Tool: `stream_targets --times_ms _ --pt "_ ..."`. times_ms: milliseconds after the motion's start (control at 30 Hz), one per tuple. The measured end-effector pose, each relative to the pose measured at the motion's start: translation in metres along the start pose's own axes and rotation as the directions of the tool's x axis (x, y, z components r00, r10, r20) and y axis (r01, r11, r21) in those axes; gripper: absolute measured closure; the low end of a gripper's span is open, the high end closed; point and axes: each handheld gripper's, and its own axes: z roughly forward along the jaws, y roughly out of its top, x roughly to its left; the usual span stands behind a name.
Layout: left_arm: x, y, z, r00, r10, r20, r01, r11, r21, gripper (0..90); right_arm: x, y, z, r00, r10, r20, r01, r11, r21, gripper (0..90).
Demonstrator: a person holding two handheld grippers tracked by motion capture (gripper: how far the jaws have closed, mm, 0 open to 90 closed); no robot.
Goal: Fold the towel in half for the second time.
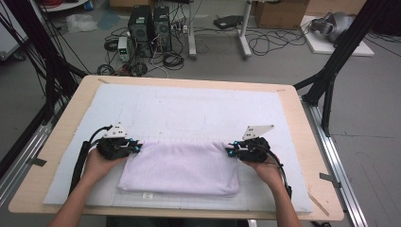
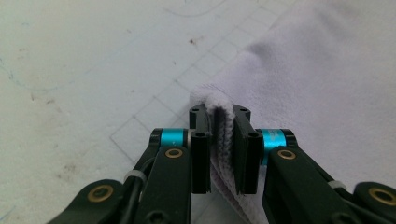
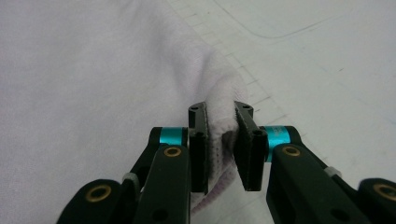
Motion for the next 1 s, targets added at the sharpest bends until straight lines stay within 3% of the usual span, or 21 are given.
stream_targets --times_ms 233,367,500,600,667,700,800,1000 --pt "0.009 0.028 0.003 0.9992 0.005 -0.041 -0.006 0.9991 -0.042 79.7 -0.018 0.029 -0.011 0.9977 -0.024 0.063 0.022 1.000 0.018 77.8" --pt "0.024 0.050 0.005 0.9967 -0.016 -0.080 0.010 0.9974 -0.071 79.9 -0.036 0.043 -0.020 0.9942 0.013 0.107 -0.013 1.000 -0.007 77.8" --pt "0.039 0.068 0.009 0.9950 -0.030 -0.096 0.024 0.9974 -0.069 80.0 -0.053 0.056 -0.021 0.9913 0.033 0.127 -0.029 0.999 -0.032 77.8" --pt "0.053 0.080 0.019 0.9890 -0.035 -0.143 0.028 0.9983 -0.052 79.4 -0.067 0.065 -0.016 0.9865 0.037 0.159 -0.034 0.999 -0.023 77.3" --pt "0.059 0.082 0.025 0.9805 -0.051 -0.190 0.046 0.9985 -0.028 72.6 -0.075 0.067 -0.010 0.9834 0.064 0.170 -0.059 0.998 -0.035 67.1" --pt "0.063 0.081 0.028 0.9770 -0.071 -0.201 0.069 0.9975 -0.014 66.6 -0.079 0.066 -0.006 0.9806 0.101 0.168 -0.093 0.994 -0.053 62.1" --pt "0.065 0.073 0.027 0.9814 -0.082 -0.174 0.085 0.9963 0.011 57.6 -0.085 0.060 0.004 0.9744 0.157 0.162 -0.154 0.988 -0.027 52.1" --pt "0.057 0.055 0.014 0.9851 -0.079 -0.153 0.079 0.9969 -0.010 55.4 -0.073 0.044 0.004 0.9756 0.165 0.145 -0.166 0.986 -0.007 53.3"
